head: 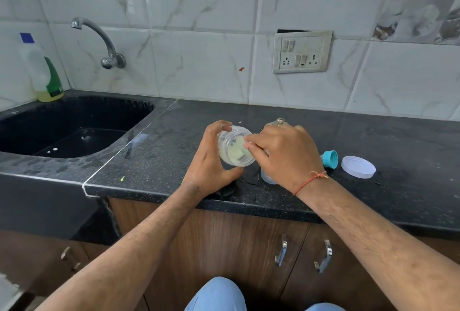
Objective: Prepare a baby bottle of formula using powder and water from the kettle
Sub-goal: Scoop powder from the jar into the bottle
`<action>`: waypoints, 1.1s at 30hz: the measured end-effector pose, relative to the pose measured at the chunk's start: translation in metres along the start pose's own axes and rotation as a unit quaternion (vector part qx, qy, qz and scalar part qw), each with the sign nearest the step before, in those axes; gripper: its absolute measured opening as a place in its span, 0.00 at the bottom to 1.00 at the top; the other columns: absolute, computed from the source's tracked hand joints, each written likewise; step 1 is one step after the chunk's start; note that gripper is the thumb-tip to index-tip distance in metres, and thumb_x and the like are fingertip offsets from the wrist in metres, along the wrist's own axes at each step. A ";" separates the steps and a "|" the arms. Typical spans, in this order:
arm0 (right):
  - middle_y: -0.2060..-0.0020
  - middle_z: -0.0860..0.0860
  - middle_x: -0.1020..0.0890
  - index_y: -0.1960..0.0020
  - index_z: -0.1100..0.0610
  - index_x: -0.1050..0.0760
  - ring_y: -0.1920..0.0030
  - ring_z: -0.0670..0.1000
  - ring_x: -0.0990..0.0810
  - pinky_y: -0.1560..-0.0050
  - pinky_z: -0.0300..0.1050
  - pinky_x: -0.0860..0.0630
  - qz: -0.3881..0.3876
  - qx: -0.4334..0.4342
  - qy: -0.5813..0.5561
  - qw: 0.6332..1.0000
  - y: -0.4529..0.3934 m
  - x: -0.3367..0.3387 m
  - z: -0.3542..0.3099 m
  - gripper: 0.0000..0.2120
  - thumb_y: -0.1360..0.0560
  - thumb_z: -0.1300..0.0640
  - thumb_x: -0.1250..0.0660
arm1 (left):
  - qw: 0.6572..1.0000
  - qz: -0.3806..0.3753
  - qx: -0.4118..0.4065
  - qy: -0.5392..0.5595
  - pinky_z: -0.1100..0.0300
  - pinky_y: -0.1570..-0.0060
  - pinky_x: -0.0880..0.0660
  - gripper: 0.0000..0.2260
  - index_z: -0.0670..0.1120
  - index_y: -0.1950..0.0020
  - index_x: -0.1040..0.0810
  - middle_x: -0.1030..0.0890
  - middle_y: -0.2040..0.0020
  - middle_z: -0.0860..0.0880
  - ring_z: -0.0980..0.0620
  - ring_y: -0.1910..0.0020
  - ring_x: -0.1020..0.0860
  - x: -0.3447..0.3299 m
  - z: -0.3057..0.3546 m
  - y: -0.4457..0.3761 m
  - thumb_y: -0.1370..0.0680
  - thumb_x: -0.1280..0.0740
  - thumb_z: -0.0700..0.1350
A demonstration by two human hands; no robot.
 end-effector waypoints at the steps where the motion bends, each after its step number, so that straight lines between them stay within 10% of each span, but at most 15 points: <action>1: 0.66 0.47 0.16 0.54 0.47 0.12 0.64 0.54 0.18 0.60 0.46 0.24 -0.012 -0.020 -0.032 0.999 -0.002 0.001 0.000 0.07 0.21 0.50 0.29 | 1.000 -0.001 -0.001 -0.003 0.52 0.32 0.23 0.39 0.45 0.26 0.34 0.29 0.26 0.50 0.50 0.30 0.25 0.000 0.000 0.000 0.31 0.16 0.41; 12: 0.60 0.50 0.16 0.48 0.52 0.15 0.63 0.59 0.16 0.66 0.52 0.20 -0.083 0.014 0.024 0.996 -0.005 -0.016 -0.006 0.13 0.21 0.56 0.39 | 0.999 -0.022 0.023 -0.011 0.59 0.30 0.25 0.40 0.47 0.23 0.32 0.27 0.26 0.54 0.55 0.30 0.24 0.000 -0.001 0.002 0.30 0.15 0.46; 16: 0.73 0.52 0.21 0.59 0.55 0.19 0.77 0.60 0.23 0.78 0.43 0.34 -0.109 0.027 0.060 0.992 -0.004 -0.013 -0.010 0.09 0.34 0.65 0.21 | 0.999 -0.027 0.021 -0.015 0.55 0.29 0.25 0.40 0.48 0.23 0.31 0.27 0.26 0.55 0.55 0.29 0.25 0.000 -0.001 0.002 0.30 0.15 0.47; 23: 0.77 0.50 0.23 0.65 0.52 0.18 0.78 0.58 0.22 0.77 0.39 0.36 -0.156 -0.003 0.122 0.980 -0.008 -0.024 -0.005 0.10 0.37 0.62 0.18 | 0.999 -0.030 0.016 -0.020 0.57 0.29 0.25 0.39 0.49 0.24 0.30 0.26 0.27 0.56 0.55 0.28 0.25 0.000 -0.002 0.001 0.30 0.15 0.48; 33: 0.54 0.51 0.12 0.42 0.41 0.14 0.52 0.58 0.15 0.57 0.49 0.17 -0.211 -0.109 0.054 0.970 -0.015 -0.016 -0.005 0.11 0.18 0.51 0.34 | 0.999 -0.033 0.010 -0.029 0.63 0.27 0.30 0.40 0.48 0.22 0.30 0.26 0.26 0.57 0.57 0.26 0.26 0.000 -0.003 0.001 0.29 0.15 0.48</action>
Point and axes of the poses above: each hand's wrist, its own y-axis away from the middle knuckle, its own x-axis out of the back of the hand, z = x × y, the point moved 1 cm from there along -y, towards the middle knuckle
